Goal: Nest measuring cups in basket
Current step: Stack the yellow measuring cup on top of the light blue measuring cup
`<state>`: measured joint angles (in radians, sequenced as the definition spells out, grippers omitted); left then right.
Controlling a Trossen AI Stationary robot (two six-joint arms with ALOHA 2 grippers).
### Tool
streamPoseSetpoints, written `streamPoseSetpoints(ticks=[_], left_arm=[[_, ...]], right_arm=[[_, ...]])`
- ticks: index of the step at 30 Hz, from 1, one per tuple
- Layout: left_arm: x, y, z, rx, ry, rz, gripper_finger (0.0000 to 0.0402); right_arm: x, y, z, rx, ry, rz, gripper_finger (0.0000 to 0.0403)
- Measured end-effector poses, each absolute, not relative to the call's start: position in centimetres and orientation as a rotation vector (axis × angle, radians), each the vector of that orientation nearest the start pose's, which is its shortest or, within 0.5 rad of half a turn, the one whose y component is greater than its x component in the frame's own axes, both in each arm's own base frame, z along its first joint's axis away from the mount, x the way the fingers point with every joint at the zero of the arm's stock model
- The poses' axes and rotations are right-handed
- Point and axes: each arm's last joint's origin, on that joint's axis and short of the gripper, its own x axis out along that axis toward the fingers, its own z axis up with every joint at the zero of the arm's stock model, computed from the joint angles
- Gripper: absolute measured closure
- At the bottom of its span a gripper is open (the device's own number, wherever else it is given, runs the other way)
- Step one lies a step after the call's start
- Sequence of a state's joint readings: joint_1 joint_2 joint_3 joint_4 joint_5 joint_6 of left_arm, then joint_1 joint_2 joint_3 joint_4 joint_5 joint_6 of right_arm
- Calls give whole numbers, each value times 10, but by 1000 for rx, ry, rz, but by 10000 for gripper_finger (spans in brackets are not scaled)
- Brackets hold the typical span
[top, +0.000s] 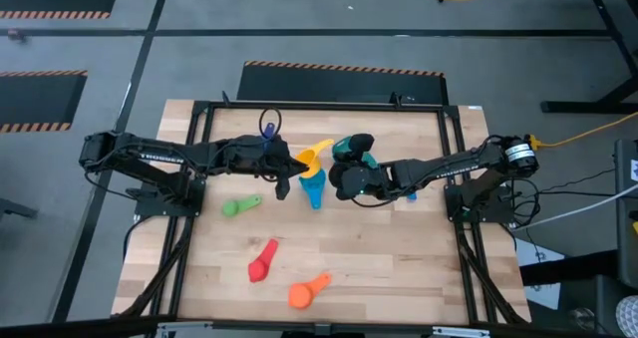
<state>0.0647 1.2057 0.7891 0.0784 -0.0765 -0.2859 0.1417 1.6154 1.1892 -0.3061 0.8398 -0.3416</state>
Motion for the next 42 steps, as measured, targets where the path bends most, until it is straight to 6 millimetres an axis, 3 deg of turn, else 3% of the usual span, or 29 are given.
streamPoseSetpoints(ticks=[8,11,14,19,23,30,42], left_arm=[[264,19,271,-195,355,171,398],[263,19,270,-55,377,144,398],[263,19,269,116,397,102,398],[269,17,260,416,430,-34,398],[279,18,242,594,503,-90,398],[292,21,213,785,616,-149,397],[299,34,191,768,685,-199,397]], right_arm=[[333,42,270,-679,773,-500,292],[319,54,279,-650,775,-376,294],[301,60,293,-511,763,-253,297],[273,56,314,-261,758,-155,298],[263,47,324,-179,742,-158,298],[274,29,318,-144,754,-224,298],[311,-15,279,-88,848,-392,298]])
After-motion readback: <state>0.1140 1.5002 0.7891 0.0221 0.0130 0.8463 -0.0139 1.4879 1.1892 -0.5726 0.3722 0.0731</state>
